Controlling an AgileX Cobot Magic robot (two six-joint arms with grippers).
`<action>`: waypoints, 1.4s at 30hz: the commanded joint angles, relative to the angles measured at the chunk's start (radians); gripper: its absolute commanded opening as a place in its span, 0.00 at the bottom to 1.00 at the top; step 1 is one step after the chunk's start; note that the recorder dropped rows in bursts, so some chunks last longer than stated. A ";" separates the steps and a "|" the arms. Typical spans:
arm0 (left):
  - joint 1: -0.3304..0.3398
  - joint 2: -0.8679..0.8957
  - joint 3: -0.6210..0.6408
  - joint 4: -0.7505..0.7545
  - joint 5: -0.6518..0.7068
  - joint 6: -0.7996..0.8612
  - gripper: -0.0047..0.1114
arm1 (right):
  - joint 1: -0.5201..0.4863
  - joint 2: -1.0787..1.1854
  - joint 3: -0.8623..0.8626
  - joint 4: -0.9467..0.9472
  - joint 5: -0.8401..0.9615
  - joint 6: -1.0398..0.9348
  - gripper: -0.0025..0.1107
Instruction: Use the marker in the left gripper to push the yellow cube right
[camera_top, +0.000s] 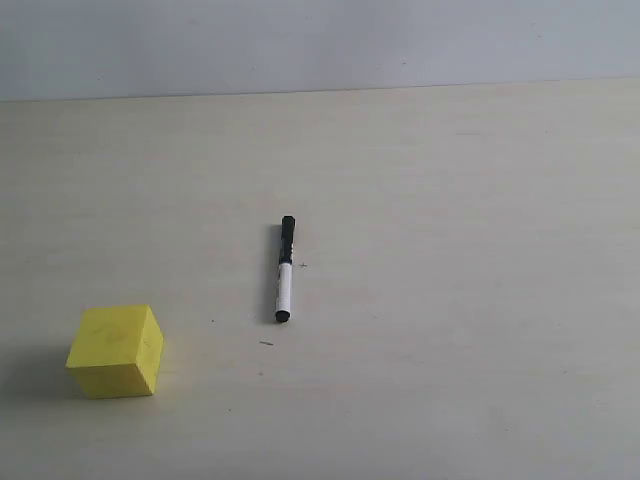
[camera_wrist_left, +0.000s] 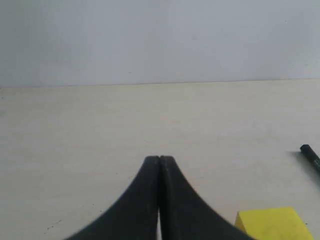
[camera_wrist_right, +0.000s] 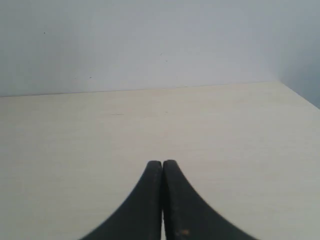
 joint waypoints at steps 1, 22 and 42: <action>-0.007 -0.006 0.002 0.001 -0.004 -0.001 0.04 | -0.006 -0.006 0.005 0.002 -0.005 -0.004 0.02; -0.007 -0.006 0.002 0.012 -0.006 0.011 0.04 | -0.006 -0.006 0.005 0.002 -0.005 -0.004 0.02; -0.007 0.092 -0.234 -0.203 -0.570 -0.588 0.04 | -0.006 -0.006 0.005 0.002 -0.005 -0.004 0.02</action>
